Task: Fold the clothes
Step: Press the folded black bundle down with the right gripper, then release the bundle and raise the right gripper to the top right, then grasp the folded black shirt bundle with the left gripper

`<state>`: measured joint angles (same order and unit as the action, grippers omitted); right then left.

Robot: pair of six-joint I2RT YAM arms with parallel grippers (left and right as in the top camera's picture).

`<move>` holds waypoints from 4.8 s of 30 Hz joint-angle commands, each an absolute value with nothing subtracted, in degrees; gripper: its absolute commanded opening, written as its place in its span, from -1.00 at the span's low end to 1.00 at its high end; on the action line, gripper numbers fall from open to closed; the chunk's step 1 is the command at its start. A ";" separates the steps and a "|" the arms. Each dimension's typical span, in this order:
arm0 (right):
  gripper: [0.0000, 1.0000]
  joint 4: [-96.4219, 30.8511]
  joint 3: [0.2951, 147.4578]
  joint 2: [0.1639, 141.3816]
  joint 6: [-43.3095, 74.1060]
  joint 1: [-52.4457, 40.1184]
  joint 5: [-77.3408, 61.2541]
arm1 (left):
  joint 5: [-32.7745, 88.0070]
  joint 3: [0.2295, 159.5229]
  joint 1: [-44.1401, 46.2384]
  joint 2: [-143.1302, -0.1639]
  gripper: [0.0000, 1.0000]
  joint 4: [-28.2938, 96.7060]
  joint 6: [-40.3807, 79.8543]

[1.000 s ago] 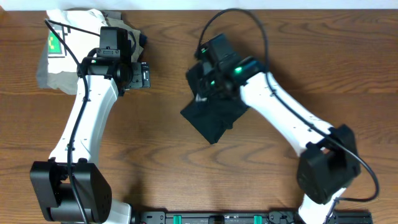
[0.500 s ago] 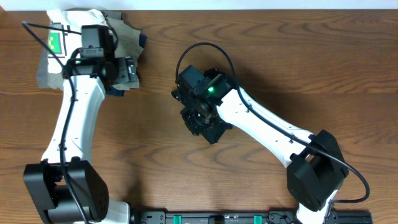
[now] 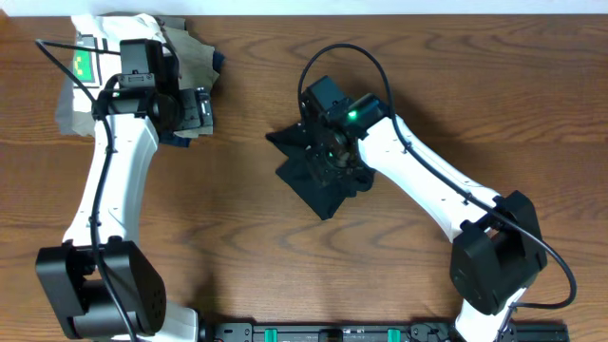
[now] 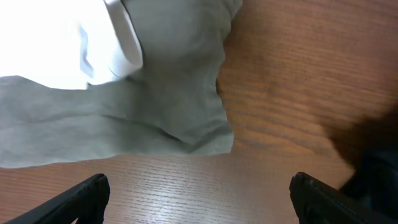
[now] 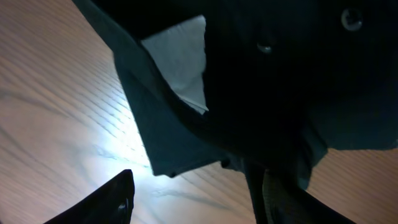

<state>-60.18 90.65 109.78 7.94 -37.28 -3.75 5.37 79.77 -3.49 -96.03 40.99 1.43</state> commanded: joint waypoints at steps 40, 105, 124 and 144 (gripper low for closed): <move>-0.97 -36.84 68.31 111.81 -0.08 -38.70 -0.91 | 7.14 79.61 -3.46 -98.87 0.86 42.02 3.18; 0.98 -49.74 104.31 106.08 5.19 -14.31 -3.57 | 27.27 75.20 5.93 -98.78 0.96 48.12 15.51; 0.99 -52.16 104.09 106.08 7.70 -6.55 -6.66 | 8.40 62.33 26.52 -99.02 0.75 26.22 53.08; 0.98 -54.24 104.07 106.08 7.68 -6.55 -5.06 | 15.92 57.43 27.35 -106.52 0.10 16.95 58.81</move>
<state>-54.02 104.38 105.86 7.03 -6.66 -5.91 13.43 57.84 27.27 -104.16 16.80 58.70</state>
